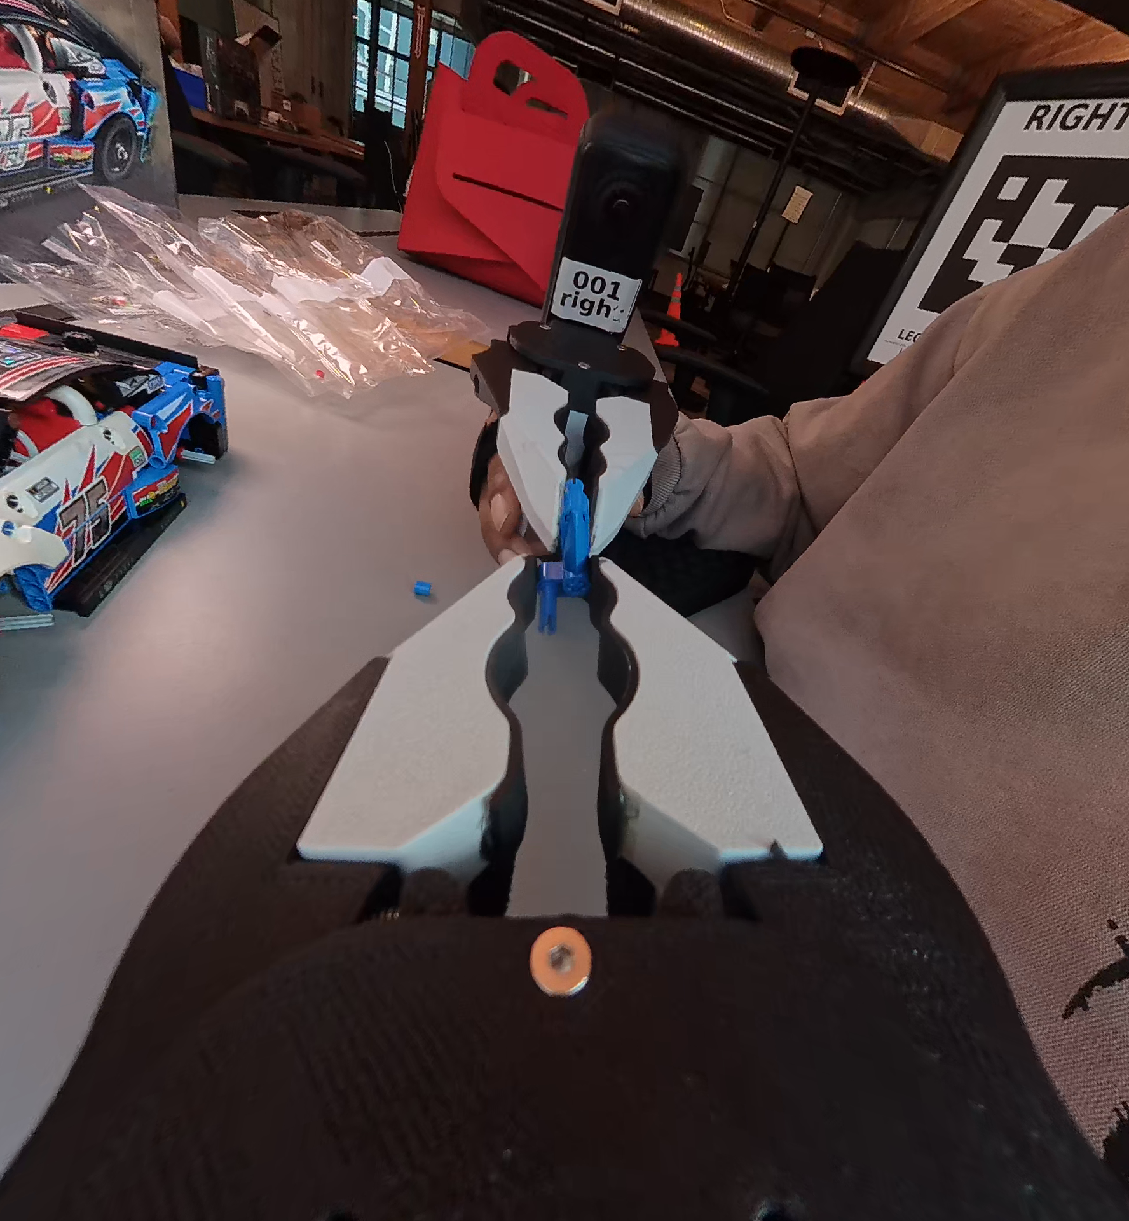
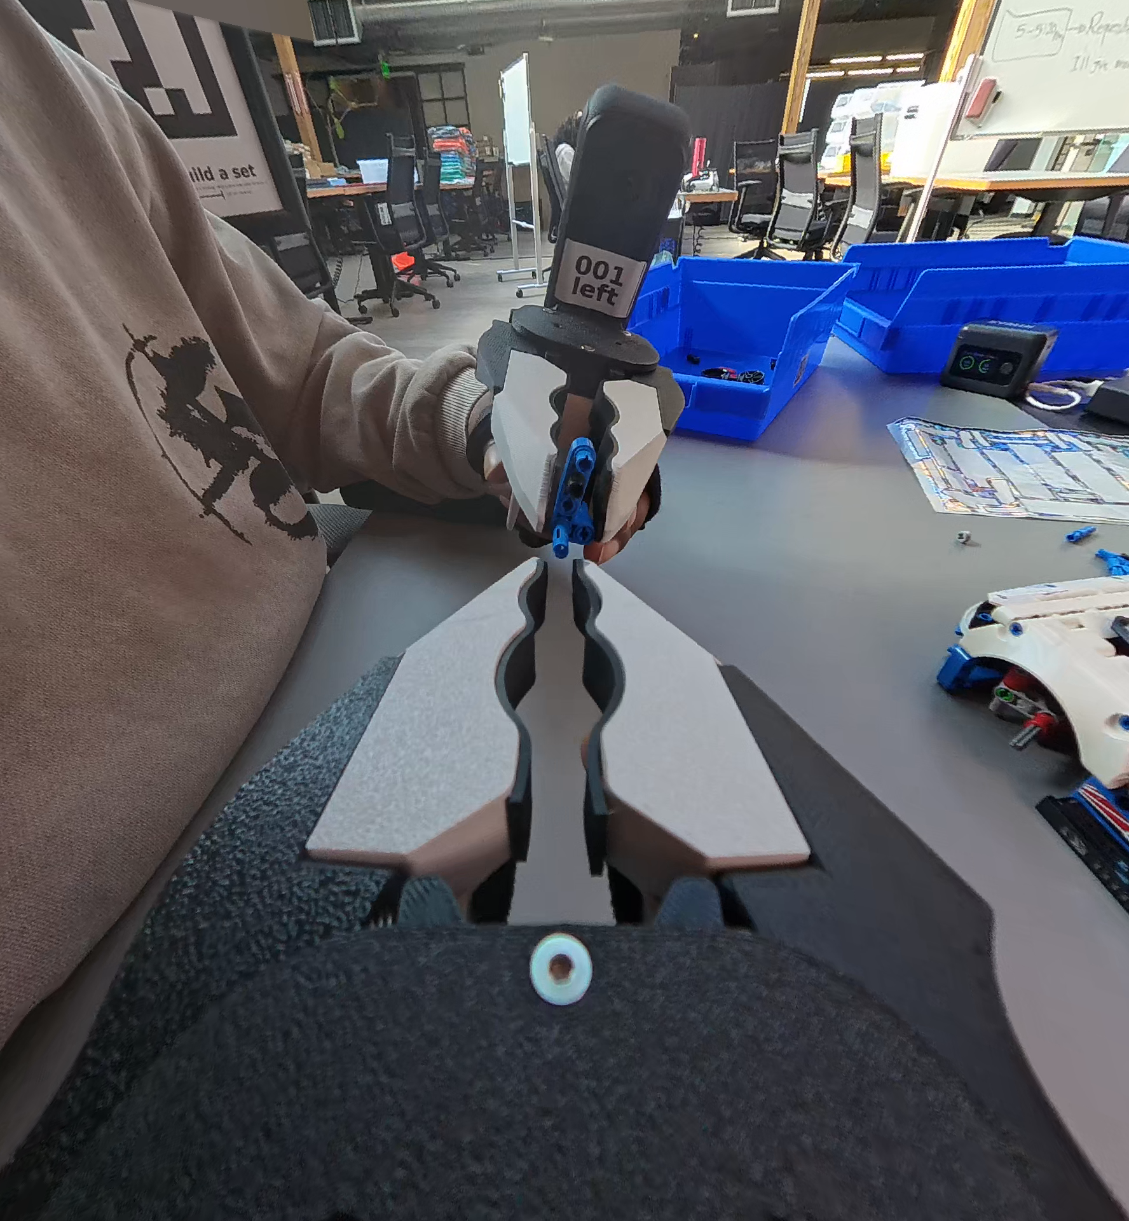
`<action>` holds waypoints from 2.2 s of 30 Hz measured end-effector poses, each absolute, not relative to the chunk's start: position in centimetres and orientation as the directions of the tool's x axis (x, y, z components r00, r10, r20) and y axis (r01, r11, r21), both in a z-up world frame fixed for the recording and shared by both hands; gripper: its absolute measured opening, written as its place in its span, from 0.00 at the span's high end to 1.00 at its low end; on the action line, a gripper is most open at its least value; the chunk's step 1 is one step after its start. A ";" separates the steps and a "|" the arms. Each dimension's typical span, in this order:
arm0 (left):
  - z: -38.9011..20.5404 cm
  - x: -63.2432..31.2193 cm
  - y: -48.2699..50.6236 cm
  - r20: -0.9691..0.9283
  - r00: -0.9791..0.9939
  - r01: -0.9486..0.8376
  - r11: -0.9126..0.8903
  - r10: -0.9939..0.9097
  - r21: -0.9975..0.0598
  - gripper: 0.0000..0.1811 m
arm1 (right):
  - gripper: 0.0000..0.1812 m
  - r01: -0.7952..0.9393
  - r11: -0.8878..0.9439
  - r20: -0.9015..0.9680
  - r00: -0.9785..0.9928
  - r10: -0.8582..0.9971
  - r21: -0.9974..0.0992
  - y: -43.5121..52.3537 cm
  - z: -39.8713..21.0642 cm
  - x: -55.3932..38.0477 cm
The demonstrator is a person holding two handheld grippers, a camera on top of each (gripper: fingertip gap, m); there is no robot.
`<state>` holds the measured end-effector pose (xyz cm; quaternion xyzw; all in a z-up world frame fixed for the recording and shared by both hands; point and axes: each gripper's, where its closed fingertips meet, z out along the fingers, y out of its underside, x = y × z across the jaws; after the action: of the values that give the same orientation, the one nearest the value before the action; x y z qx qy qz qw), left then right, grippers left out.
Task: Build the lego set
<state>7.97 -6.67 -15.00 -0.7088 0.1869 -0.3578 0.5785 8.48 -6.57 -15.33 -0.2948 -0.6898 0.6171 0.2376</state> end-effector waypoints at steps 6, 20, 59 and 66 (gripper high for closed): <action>-15.3 8.4 -6.7 0.288 0.668 0.137 -0.266 -0.686 -0.954 0.93 | 1.00 0.122 0.081 -0.032 -0.722 0.691 -0.989 -7.0 -15.7 8.5; -15.3 8.3 -6.7 0.289 0.668 0.138 -0.268 -0.685 -0.954 0.93 | 0.94 0.135 0.077 -0.043 -0.715 0.697 -0.988 -6.9 -15.8 8.4; -15.5 8.6 -6.9 0.289 0.657 0.124 -0.278 -0.696 -0.952 0.93 | 1.00 0.128 0.128 -0.001 -0.713 0.701 -0.983 -7.5 -16.1 8.3; -15.2 8.5 -6.9 0.276 0.665 0.116 -0.269 -0.694 -0.956 0.93 | 1.00 0.127 0.119 -0.008 -0.714 0.701 -0.985 -7.4 -15.9 8.3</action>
<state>8.47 -6.90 -15.24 -0.7130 0.2029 -0.3555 0.5693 8.27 -7.44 -15.89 -0.2922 -0.7082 0.5960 0.2405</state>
